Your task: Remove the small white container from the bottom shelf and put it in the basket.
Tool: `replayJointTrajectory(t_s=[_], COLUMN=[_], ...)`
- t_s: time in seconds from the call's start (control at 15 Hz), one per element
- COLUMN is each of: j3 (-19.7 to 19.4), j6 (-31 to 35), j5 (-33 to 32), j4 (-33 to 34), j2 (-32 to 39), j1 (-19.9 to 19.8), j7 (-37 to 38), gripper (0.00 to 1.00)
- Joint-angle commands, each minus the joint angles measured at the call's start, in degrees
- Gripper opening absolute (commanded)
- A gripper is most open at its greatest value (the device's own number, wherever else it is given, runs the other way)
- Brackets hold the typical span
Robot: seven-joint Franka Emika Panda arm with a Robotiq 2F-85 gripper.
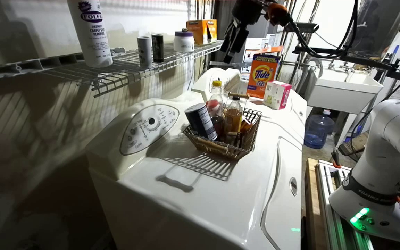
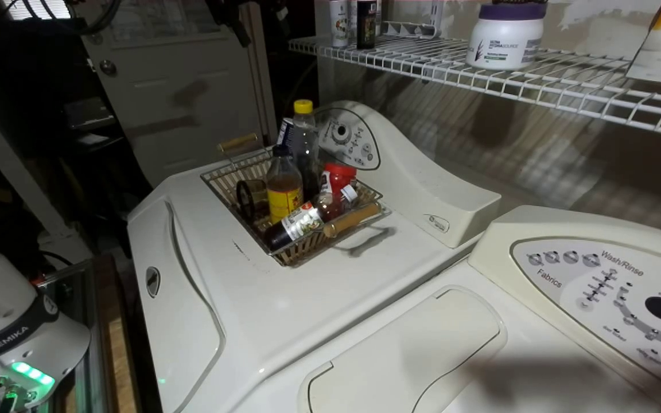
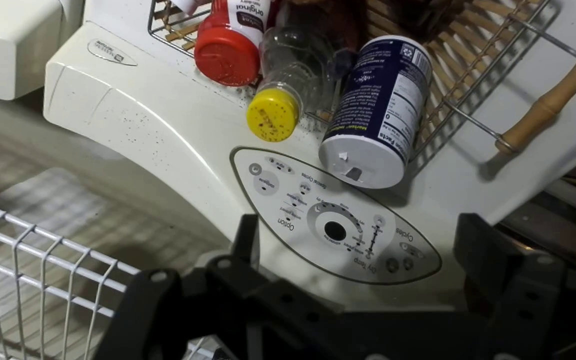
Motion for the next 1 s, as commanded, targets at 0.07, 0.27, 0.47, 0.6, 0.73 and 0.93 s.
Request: replayJointTrajectory(t_s=[0.07, 0.27, 0.47, 0.6, 0.73, 0.93], j3=[-0.4, -0.8, -1.6, -1.1, -0.3, 1.2], j6=[9.0, 15.9, 20.5, 21.9, 22.9, 25.1], j5=[7.6, 14.9, 23.0, 26.1, 27.8, 27.2], j4=[0.4, 2.2, 4.1, 5.6, 7.1, 9.3], j2=[0.7, 3.1, 5.9, 7.9, 10.1, 13.2], j1=[2.7, 6.3, 9.9, 10.5, 10.2, 8.6], j7=[-5.8, -9.8, -14.6, -16.1, -16.4, -13.9], gripper=[1.00, 1.00, 1.00, 1.00, 1.00, 1.00])
